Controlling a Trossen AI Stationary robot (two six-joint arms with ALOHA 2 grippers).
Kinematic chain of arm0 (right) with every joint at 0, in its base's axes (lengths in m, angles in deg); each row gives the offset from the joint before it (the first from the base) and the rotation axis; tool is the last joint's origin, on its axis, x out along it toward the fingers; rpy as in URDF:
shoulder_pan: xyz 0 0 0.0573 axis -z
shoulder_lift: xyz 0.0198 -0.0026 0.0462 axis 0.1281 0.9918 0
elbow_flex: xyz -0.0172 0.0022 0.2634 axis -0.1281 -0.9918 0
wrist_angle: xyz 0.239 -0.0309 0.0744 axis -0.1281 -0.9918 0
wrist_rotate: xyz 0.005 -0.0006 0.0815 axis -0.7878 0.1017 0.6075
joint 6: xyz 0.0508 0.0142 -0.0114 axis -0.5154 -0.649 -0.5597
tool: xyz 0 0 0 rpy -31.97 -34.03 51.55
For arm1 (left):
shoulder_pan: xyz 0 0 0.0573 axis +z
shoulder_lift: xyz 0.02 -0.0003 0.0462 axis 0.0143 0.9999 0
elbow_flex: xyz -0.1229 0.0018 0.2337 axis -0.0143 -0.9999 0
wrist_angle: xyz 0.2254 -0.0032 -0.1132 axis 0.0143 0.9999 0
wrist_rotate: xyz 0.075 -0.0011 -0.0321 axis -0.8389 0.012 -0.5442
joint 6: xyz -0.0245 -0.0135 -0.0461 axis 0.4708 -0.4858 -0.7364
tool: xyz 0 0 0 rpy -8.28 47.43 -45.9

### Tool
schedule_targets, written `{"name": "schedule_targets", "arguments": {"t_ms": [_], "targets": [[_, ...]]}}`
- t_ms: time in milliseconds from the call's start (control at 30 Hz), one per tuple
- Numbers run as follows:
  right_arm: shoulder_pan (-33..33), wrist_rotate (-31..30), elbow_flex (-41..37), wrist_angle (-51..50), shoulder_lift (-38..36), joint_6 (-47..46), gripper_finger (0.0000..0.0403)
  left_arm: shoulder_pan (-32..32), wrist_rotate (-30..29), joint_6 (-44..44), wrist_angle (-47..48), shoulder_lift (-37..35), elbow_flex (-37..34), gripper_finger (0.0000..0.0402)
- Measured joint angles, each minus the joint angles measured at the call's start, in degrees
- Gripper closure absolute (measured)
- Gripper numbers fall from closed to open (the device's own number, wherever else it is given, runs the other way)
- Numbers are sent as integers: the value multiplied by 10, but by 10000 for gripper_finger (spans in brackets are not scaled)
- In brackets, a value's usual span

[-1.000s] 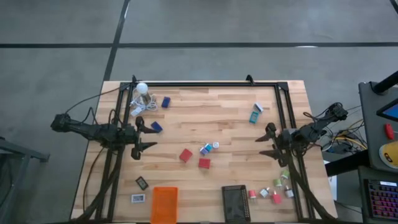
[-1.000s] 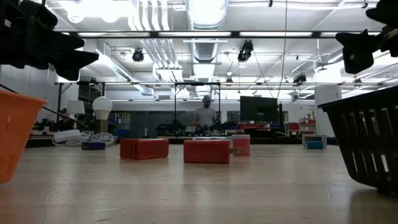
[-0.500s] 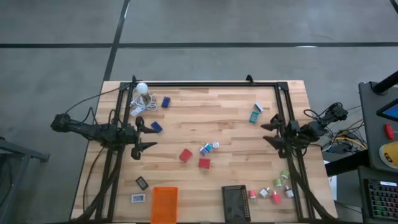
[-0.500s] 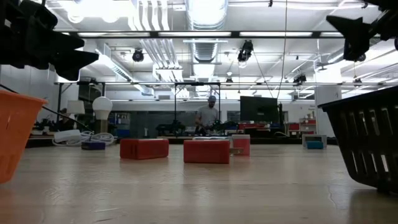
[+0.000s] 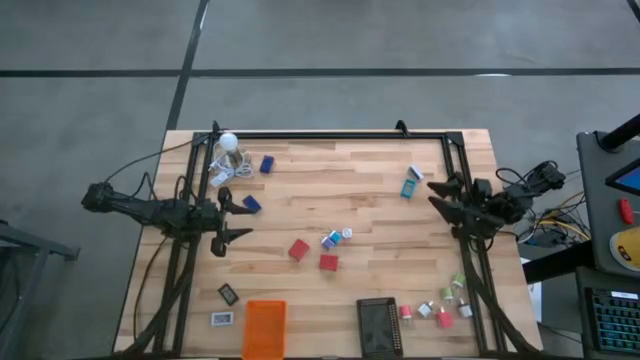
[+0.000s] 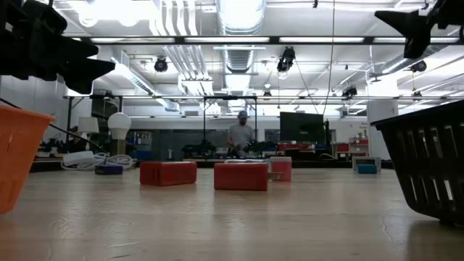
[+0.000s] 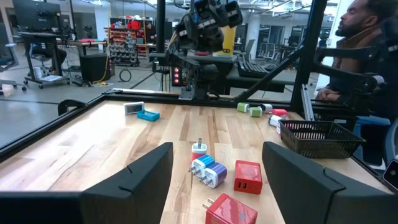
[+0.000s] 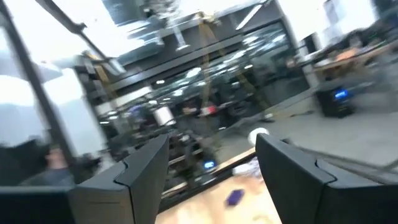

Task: Pick & Place Office items
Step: Put the top pink white charger adapter in the black bin

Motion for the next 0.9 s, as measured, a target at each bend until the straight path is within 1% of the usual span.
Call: {"name": "schedule_targets", "arguments": {"t_ms": [67, 167, 233, 400, 467, 567, 600, 667, 800, 900], "targets": [[3, -28, 26, 2, 23, 32, 168, 0, 0, 0, 0, 0, 0, 149], [4, -103, 69, 2, 56, 66, 168, 0, 0, 0, 0, 0, 0, 149], [5, -152, 98, 2, 81, 73, 167, 0, 0, 0, 0, 0, 0, 149], [5, -230, 164, 1, 149, 84, 169, 0, 0, 0, 0, 0, 0, 149], [5, -282, 188, 1, 176, 109, 170, 0, 0, 0, 0, 0, 0, 149], [5, -382, 221, 1, 218, 148, 170, 0, 0, 0, 0, 0, 0, 149], [5, -406, 231, 1, 230, 157, 170, 0, 0, 0, 0, 0, 0, 149], [5, -424, 249, 1, 250, 168, 170, 0, 0, 0, 0, 0, 0, 149], [4, -424, 274, 2, 274, 158, 170, 0, 0, 0, 0, 0, 0, 149], [4, -425, 278, 2, 286, 157, 170, 0, 0, 0, 0, 0, 0, 149]]}}
